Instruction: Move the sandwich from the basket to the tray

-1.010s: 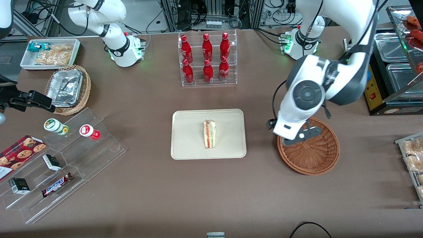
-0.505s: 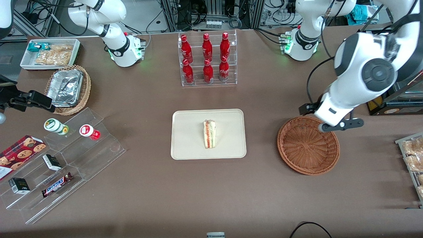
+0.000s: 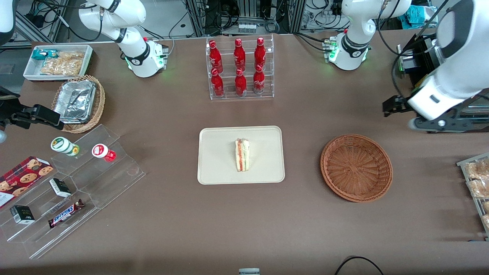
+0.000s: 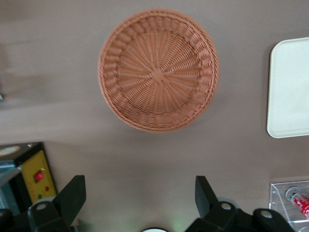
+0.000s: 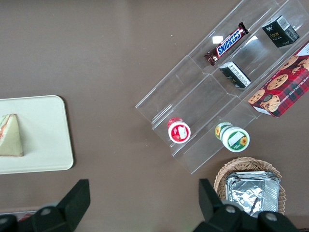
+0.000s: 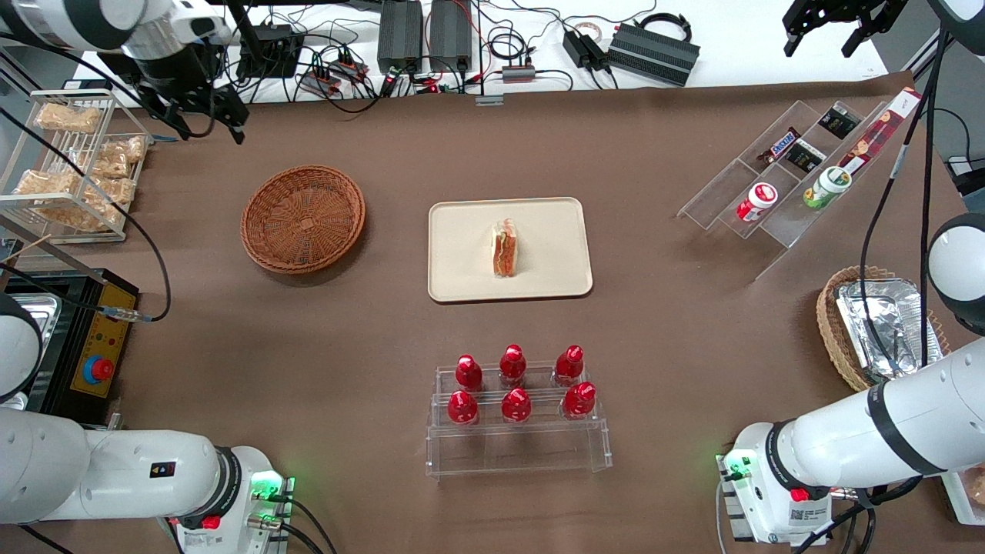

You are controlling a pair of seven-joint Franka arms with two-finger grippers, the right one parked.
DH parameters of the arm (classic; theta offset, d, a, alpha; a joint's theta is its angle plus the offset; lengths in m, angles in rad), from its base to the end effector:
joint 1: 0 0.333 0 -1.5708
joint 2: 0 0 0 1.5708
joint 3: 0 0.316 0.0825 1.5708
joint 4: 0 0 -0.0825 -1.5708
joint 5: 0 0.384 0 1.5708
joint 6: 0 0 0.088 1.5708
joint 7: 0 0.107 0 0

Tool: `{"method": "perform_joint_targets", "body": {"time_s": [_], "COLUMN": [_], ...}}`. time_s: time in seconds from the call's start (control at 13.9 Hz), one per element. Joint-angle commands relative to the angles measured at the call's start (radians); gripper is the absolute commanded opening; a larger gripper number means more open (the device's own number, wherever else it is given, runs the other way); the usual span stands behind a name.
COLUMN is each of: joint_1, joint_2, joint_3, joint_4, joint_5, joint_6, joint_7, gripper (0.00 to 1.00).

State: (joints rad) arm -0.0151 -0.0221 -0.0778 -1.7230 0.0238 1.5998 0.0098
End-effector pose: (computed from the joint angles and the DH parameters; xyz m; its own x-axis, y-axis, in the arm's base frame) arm 0.5416 -0.0484 0.5674 0.9896 -0.1025 -0.1012 -0.1055 -0.9941 -0.0243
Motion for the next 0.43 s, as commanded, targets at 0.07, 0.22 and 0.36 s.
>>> {"method": "perform_joint_targets", "body": {"time_s": [0.07, 0.22, 0.36], "joint_1": [0.0, -0.002, -0.002], "joint_2": [-0.009, -0.009, -0.009], "joint_3": [0.029, 0.036, 0.036], "joint_4": [0.057, 0.063, 0.062], "joint_5": [-0.002, -0.013, -0.015], "joint_6": [-0.017, -0.018, -0.029], "joint_7": [0.032, 0.018, 0.015], "gripper": [1.0, 1.0, 1.0]}}
